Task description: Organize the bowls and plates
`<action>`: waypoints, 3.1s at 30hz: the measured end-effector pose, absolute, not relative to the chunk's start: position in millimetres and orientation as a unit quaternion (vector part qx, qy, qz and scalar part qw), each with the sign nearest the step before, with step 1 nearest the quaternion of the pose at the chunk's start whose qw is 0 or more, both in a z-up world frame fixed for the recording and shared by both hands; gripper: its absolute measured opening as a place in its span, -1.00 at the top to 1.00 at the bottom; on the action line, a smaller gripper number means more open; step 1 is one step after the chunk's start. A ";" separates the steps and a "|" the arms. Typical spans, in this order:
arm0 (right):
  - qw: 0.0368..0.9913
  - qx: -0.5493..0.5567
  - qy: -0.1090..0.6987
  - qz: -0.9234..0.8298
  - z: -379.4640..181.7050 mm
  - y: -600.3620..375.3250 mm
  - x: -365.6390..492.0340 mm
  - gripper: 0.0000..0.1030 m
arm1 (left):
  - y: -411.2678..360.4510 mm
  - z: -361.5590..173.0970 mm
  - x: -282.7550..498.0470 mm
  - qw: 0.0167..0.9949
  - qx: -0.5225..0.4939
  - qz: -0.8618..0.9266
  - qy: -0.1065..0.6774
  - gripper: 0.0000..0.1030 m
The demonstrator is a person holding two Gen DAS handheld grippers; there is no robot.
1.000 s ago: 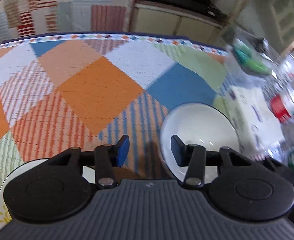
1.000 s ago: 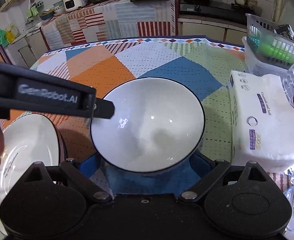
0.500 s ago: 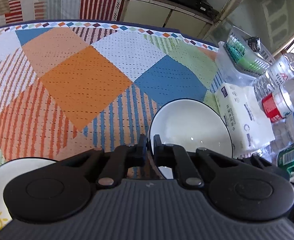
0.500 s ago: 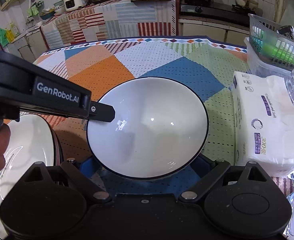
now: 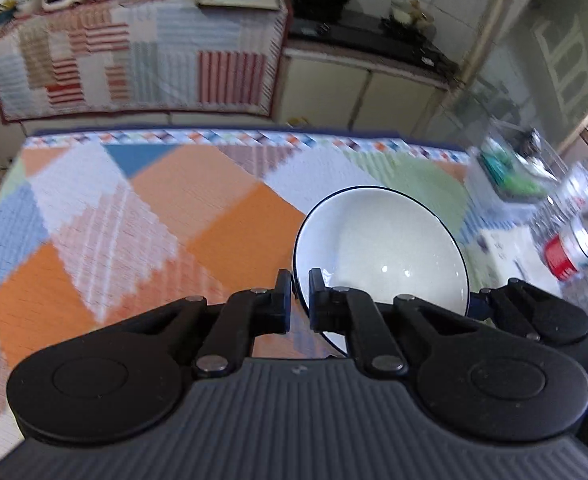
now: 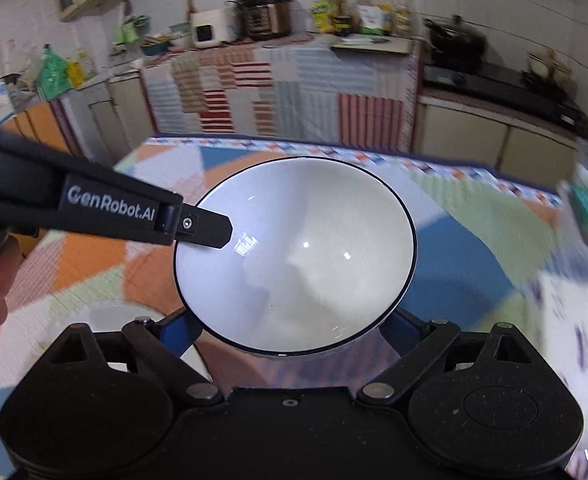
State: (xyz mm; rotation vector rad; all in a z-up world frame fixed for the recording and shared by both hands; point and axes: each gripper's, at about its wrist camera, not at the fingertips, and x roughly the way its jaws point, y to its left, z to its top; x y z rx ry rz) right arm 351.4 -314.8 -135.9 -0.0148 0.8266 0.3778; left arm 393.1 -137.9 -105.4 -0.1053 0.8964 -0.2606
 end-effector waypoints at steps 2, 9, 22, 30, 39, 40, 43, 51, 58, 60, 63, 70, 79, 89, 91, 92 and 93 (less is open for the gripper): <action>0.897 -0.020 0.393 0.201 -132.2 -299.6 362.1 -0.87 | -121.3 -104.7 398.2 0.894 -0.062 -0.111 0.429 0.87; 0.871 -0.022 0.428 0.241 -146.2 -264.4 396.7 -0.87 | -83.9 -130.5 417.9 0.884 -0.101 -0.064 0.452 0.87; 0.855 -0.038 0.461 0.233 -185.5 -244.7 406.0 -0.86 | -76.6 -172.3 420.0 0.872 -0.120 -0.038 0.473 0.86; 0.842 0.013 0.493 0.218 -171.8 -259.7 400.9 -0.87 | -71.9 -155.6 407.0 0.871 -0.133 -0.048 0.470 0.82; 0.869 0.011 0.435 0.236 -112.3 -289.3 347.2 -0.87 | -71.3 -108.7 373.0 0.879 -0.116 -0.088 0.455 0.81; 0.873 0.006 0.427 0.237 -104.3 -292.7 338.8 -0.87 | -74.3 -101.6 368.1 0.879 -0.106 -0.095 0.456 0.79; 0.885 -0.008 0.401 0.238 -80.8 -303.2 313.5 -0.87 | -86.8 -79.9 350.9 0.880 -0.071 -0.117 0.455 0.72; 0.907 -0.045 0.354 0.224 -33.1 -335.1 244.3 -0.87 | -129.5 -34.4 302.6 0.872 0.015 -0.175 0.457 0.40; 0.917 -0.054 0.342 0.200 -23.1 -359.1 180.0 -0.87 | -162.6 -22.4 264.3 0.860 0.056 -0.223 0.456 0.10; 0.916 -0.053 0.348 0.190 -25.3 -364.9 165.1 -0.87 | -170.6 -24.8 255.0 0.854 0.059 -0.235 0.461 0.01; 0.916 -0.062 0.355 0.175 -34.2 -369.3 144.7 -0.87 | -183.8 -32.8 244.2 0.845 0.069 -0.250 0.468 -0.07; 0.910 -0.048 0.389 0.133 -75.0 -377.9 122.2 -0.87 | -212.7 -64.2 233.3 0.822 0.083 -0.274 0.491 -0.21; 0.884 -0.011 0.457 0.095 -128.4 -375.9 125.0 -0.87 | -236.6 -101.3 236.8 0.801 0.093 -0.288 0.517 -0.27; 0.894 -0.027 0.448 0.019 -164.2 -373.5 131.9 -0.87 | -256.2 -125.2 240.5 0.780 0.085 -0.313 0.536 -0.27; 0.898 -0.022 0.440 0.014 -168.1 -375.5 134.0 -0.87 | -259.9 -129.7 241.7 0.781 0.084 -0.316 0.532 -0.25; 0.898 -0.020 0.439 0.013 -170.7 -376.1 135.9 -0.87 | -261.6 -131.9 242.3 0.783 0.082 -0.318 0.529 -0.22; 0.899 -0.018 0.437 0.014 -172.9 -376.7 137.4 -0.87 | -263.3 -134.4 243.2 0.783 0.082 -0.317 0.528 -0.17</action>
